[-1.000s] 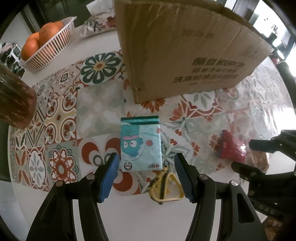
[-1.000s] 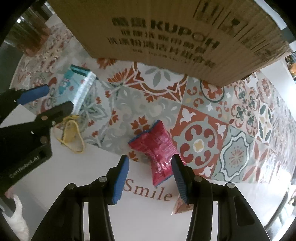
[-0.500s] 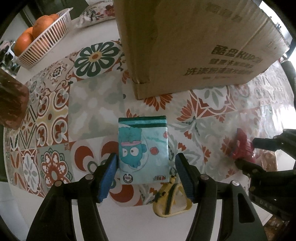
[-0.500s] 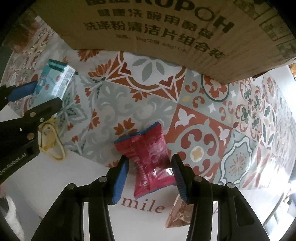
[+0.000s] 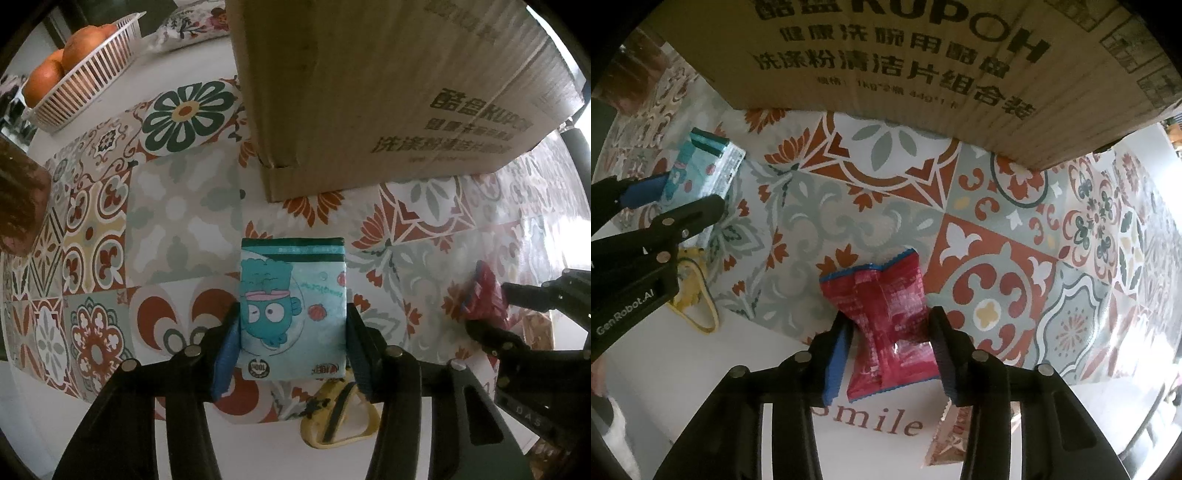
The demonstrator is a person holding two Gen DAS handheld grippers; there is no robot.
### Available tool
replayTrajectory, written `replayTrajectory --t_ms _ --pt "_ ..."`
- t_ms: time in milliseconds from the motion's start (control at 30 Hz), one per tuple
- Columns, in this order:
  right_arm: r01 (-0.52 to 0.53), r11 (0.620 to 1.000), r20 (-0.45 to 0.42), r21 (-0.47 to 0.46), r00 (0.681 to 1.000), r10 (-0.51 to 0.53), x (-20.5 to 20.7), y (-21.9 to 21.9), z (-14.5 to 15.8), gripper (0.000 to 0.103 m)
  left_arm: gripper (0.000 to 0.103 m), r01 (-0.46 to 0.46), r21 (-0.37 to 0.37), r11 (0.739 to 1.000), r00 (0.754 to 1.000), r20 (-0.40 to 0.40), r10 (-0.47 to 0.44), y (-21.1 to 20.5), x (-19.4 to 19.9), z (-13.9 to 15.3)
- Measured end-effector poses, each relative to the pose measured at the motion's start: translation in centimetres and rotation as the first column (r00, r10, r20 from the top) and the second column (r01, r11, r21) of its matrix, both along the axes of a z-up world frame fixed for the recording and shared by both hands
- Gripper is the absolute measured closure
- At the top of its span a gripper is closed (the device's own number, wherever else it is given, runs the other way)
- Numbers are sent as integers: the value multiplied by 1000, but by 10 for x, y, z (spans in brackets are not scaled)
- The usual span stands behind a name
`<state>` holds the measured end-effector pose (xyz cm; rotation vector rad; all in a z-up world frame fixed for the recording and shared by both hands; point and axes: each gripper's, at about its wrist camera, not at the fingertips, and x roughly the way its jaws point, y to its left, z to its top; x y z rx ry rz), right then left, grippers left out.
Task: Organize soft objects
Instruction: 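Grasp the pink candy wrapper with the right tool while the left tool grasps the teal tissue pack, then lift the pink wrapper and tissue pack and carry both over the box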
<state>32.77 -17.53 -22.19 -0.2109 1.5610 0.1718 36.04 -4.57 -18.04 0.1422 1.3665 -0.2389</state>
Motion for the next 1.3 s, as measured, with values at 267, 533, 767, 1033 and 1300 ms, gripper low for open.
replayTrajectory --t_ms 267,533,767,1033,1300 --pt "28 999 39 30 999 -29 -11 0 13 63 52 -7 -13 1000 1000 21 7 9 -16 9" --pt "38 998 71 51 997 -42 -15 -6 27 63 52 -7 -10 1000 998 67 8 9 -28 33" --pt "35 997 125 64 991 -43 -23 -14 47 63 52 -8 -14 1000 994 106 9 11 -48 56" --pt "25 997 187 75 982 -39 -41 -9 87 63 52 -17 -23 1000 989 146 20 14 -68 77" --pt "14 996 267 94 963 -39 -64 -12 120 63 52 -19 -42 999 983 184 26 15 -83 92"
